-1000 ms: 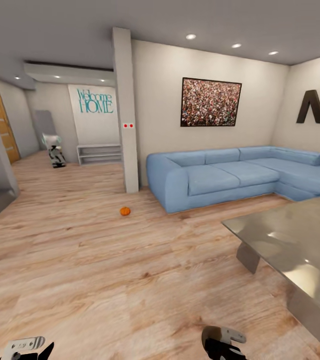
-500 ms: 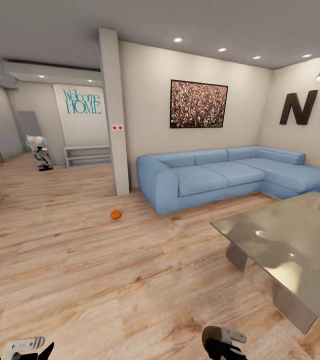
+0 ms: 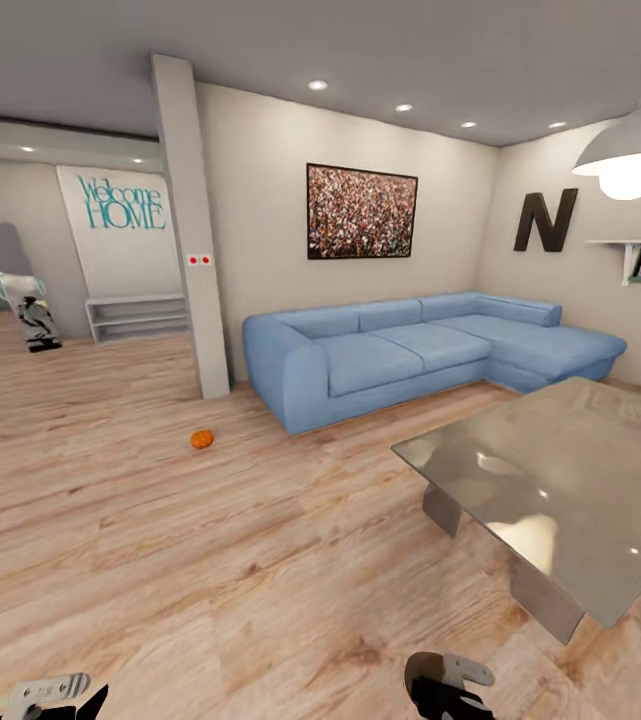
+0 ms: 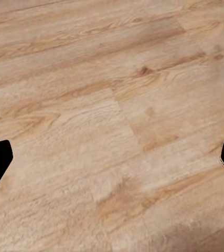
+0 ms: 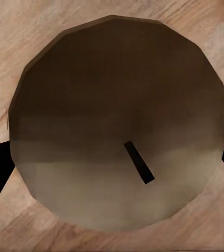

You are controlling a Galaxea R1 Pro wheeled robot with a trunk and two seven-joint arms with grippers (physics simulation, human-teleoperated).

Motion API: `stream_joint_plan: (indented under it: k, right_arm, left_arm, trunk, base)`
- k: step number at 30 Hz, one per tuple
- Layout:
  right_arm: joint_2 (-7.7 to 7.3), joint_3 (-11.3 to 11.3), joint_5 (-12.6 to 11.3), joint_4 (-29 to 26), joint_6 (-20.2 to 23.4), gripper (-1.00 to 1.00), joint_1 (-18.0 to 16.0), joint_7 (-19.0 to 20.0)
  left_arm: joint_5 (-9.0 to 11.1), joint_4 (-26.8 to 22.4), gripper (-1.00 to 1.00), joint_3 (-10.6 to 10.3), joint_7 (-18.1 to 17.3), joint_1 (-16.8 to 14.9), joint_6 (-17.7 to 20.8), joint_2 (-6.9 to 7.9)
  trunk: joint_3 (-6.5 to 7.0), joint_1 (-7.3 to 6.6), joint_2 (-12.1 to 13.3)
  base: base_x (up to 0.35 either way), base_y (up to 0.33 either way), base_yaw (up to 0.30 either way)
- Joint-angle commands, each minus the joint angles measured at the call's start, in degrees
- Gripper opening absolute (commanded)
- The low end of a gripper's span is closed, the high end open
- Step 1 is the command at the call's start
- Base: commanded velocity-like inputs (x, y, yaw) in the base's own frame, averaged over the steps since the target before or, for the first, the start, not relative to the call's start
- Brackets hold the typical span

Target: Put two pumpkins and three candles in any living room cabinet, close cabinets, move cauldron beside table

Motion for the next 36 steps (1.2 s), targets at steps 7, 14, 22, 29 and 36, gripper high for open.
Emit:
stream_joint_plan:
  k: [7,14,22,29,36]
  right_arm:
    - [-0.03,0.0,-0.4,0.1,-0.3,-1.00,0.0,0.0]
    - [-0.01,0.0,-0.4,0.1,-0.3,-1.00,0.0,0.0]
    - [-0.05,0.0,-0.4,0.1,-0.3,-1.00,0.0,0.0]
    - [-0.05,0.0,-0.5,0.1,-0.2,-1.00,0.0,0.0]
    - [-0.05,0.0,-0.5,0.1,-0.2,-1.00,0.0,0.0]
  left_arm:
    - [0.1,-0.1,1.00,0.1,-0.2,0.0,0.4,0.00]
    - [0.0,-0.1,1.00,0.1,-0.2,0.0,0.4,0.00]
    - [0.1,0.7,1.00,0.1,-0.2,0.0,0.4,0.00]
    - [0.4,1.4,1.00,0.1,-0.2,0.0,0.4,0.00]
    - [0.5,1.5,1.00,0.1,-0.2,0.0,0.4,0.00]
  trunk:
    - [1.21,-1.55,2.8]
    - [2.47,-3.08,5.6]
    - [2.83,-3.52,6.4]
    - [3.73,-4.62,8.4]
    - [4.98,-6.16,11.2]
  base:
    - [0.000,0.000,-0.273]
    - [0.000,0.000,-0.274]
    - [0.000,0.000,-0.274]
    - [0.000,0.000,-0.274]
    - [0.000,0.000,-0.274]
